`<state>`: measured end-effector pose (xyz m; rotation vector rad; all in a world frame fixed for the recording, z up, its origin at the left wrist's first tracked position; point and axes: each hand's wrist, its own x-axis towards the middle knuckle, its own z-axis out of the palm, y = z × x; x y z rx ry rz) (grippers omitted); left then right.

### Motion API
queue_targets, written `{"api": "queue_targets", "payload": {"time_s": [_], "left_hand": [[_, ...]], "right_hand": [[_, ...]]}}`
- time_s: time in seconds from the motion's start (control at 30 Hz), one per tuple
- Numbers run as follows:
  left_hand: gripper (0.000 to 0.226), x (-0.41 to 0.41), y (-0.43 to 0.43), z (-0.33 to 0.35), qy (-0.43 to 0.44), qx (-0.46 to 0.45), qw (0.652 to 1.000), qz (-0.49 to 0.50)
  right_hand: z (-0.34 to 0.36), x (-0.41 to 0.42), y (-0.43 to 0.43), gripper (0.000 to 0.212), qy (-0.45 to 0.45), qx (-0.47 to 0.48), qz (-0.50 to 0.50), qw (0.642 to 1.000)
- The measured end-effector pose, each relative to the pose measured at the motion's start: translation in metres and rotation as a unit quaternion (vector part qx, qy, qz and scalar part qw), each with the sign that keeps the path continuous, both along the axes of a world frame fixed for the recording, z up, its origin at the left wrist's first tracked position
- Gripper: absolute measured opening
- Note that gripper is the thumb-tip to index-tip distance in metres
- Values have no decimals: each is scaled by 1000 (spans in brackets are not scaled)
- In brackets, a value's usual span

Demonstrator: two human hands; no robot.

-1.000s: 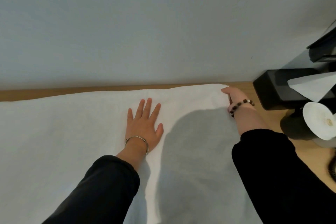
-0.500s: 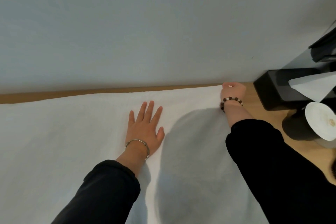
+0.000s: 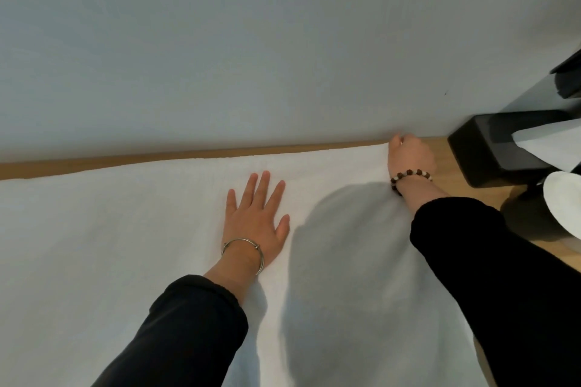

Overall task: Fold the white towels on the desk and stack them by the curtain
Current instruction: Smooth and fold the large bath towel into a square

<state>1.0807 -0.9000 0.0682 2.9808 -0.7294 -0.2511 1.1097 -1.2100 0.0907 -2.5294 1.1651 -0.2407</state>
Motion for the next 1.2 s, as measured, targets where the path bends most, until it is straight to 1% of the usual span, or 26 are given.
{"api": "queue_targets", "payload": {"time_s": [0.07, 0.1, 0.13, 0.17, 0.2, 0.23, 0.27, 0.3, 0.33, 0.37, 0.4, 0.47, 0.53, 0.57, 0.6, 0.67, 0.7, 0.73, 0.8, 0.87, 0.9, 0.97, 1.07, 1.13, 1.17, 1.2], "left_hand": [[70, 0, 0, 0, 0, 6, 1000, 2], [70, 1, -1, 0, 1, 8, 1000, 4], [70, 1, -1, 0, 2, 8, 1000, 5], [69, 1, -1, 1, 3, 7, 1000, 6], [69, 1, -2, 1, 4, 6, 1000, 6], [69, 1, -2, 1, 5, 7, 1000, 5], [69, 1, -2, 2, 5, 9, 1000, 5], [68, 0, -2, 2, 4, 8, 1000, 5], [68, 0, -2, 2, 2, 4, 1000, 7], [68, 0, -1, 1, 1, 0, 1000, 8], [68, 0, -1, 1, 1, -4, 1000, 9], [69, 0, -2, 2, 3, -5, 1000, 11], [67, 1, -3, 3, 2, -4, 1000, 12], [66, 1, -3, 4, 5, -4, 1000, 12], [66, 1, -4, 4, 8, -6, 1000, 12], [62, 2, -3, 6, 13, -19, 1000, 15], [60, 3, -1, 7, 17, -30, 999, 13], [59, 4, 2, 9, 22, -37, 999, 6], [57, 7, 14, 11, 25, -17, 999, -42], [57, 8, 36, 10, 18, 26, 996, -82], [58, 9, 50, 10, 17, 41, 996, -75], [60, 8, 82, 10, 16, 53, 998, -22], [62, 5, 119, 10, 15, 57, 997, 50], [61, 5, 127, 11, 16, 57, 996, 74], [60, 5, 127, 12, 15, 56, 995, 75], [60, 5, 127, 13, 18, 53, 996, 70]], "right_hand": [[8, -1, 7, 32, -14, -55, -5, 998], [14, -4, 14, 23, -42, -98, 3, 994], [19, -10, 27, 17, -99, -138, 30, 985], [22, -17, 46, 20, -163, -164, 80, 970], [20, -26, 71, 25, -209, -182, 148, 950], [14, -37, 100, 32, -194, -184, 232, 935], [6, -49, 129, 41, -97, -152, 308, 934], [-3, -63, 147, 50, 19, -102, 343, 934], [-12, -73, 149, 56, 106, -77, 343, 930], [-16, -80, 136, 59, 146, -71, 326, 931], [-17, -88, 116, 59, 166, -70, 298, 937], [-12, -103, 75, 60, 206, -82, 204, 954], [-5, -105, 66, 62, 232, -79, 117, 962], [-4, -102, 81, 62, 218, -76, 118, 966], [-5, -97, 105, 62, 187, -73, 155, 967], [-11, -91, 155, 62, 146, -61, 255, 954], [-12, -89, 170, 60, 140, -57, 285, 946], [-15, -89, 175, 59, 140, -60, 293, 944], [-18, -91, 170, 59, 139, -63, 275, 949], [-19, -93, 166, 59, 112, -70, 268, 954], [-17, -91, 168, 59, 105, -69, 267, 955], [-13, -90, 173, 59, 122, -71, 257, 956], [-8, -84, 178, 59, 193, -44, 206, 958], [-1, -71, 195, 61, 236, -32, 187, 953], [2, -65, 211, 62, 237, -29, 210, 948], [4, -61, 230, 62, 218, -35, 261, 940]]}}
